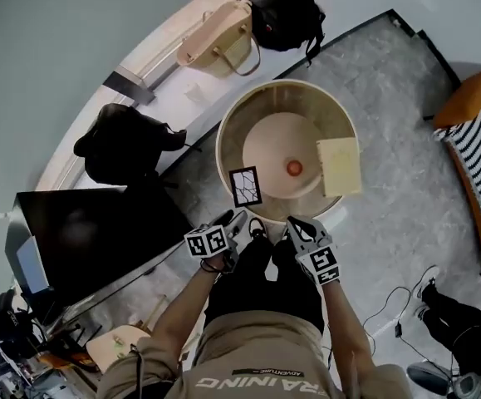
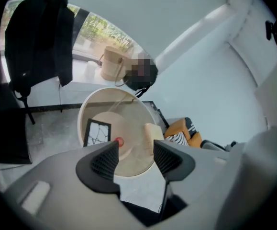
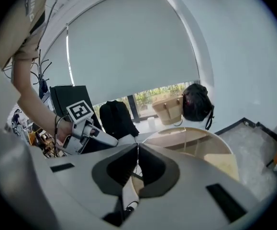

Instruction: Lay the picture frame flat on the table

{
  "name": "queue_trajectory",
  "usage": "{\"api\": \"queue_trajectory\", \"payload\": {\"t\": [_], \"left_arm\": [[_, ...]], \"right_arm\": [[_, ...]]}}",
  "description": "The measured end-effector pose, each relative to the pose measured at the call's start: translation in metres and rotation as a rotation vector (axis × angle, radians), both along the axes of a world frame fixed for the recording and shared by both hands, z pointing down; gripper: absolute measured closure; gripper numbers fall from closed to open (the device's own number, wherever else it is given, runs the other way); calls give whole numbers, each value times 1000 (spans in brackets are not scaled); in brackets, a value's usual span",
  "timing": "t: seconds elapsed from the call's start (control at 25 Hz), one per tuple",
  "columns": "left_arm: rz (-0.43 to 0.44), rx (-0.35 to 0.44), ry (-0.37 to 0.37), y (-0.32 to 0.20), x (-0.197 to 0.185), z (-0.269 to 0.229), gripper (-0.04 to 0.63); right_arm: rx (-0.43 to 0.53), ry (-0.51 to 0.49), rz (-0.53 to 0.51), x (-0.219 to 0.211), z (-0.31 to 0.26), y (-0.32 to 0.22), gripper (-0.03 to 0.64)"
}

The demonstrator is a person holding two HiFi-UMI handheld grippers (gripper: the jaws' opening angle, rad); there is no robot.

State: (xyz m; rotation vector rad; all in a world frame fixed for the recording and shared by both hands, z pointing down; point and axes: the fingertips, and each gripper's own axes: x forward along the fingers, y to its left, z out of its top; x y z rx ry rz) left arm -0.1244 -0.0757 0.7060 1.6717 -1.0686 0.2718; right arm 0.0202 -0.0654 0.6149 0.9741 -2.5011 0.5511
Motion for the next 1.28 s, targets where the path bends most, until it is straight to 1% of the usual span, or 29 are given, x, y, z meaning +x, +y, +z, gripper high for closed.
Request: {"api": "queue_trajectory", "payload": {"t": [0.08,0.12,0.2,0.28,0.36,0.48,0.52,0.64,0.72,0.84,0.96,1.04,1.16,1.28], "left_arm": [[37,52,21,-7,11,-41,365],[54,75,34,-5,16,-64,377],[97,147,40,-6,28,-112,432],[158,250,19,-9,39,-162,482],[211,350,-12,-10,47,-204,502],[246,487,-40,-20,54,-259,548],[250,529,-51,-23,56,-275,584],[247,621,-69,-29,59,-316,588],[256,680,-82,-32,64,-339,588],[269,771,-108,-37,70,-372,588],[262,866,-175,-47,69,-403,588],[245,906,-201,-52,68,-419,588],[207,944,-200,-56,65,-438,588],[193,960,-198,-62,66,-447,588]], "right_arm": [[17,30,-2,2,-31,-6,609],[22,36,-2,3,-49,-3,609],[58,24,2,5,-87,-2,609],[108,10,3,6,-125,-1,609],[160,6,4,9,-161,-1,609],[224,-2,19,16,-206,-9,608],[235,-13,31,19,-218,-11,609],[241,-98,76,24,-252,-14,609],[264,-141,87,26,-275,-17,609],[332,-131,75,24,-299,-23,609],[413,-104,97,24,-326,-36,609],[461,-102,134,29,-345,-41,609],[509,-89,163,34,-369,-43,609],[535,-96,176,39,-382,-45,609]]}}
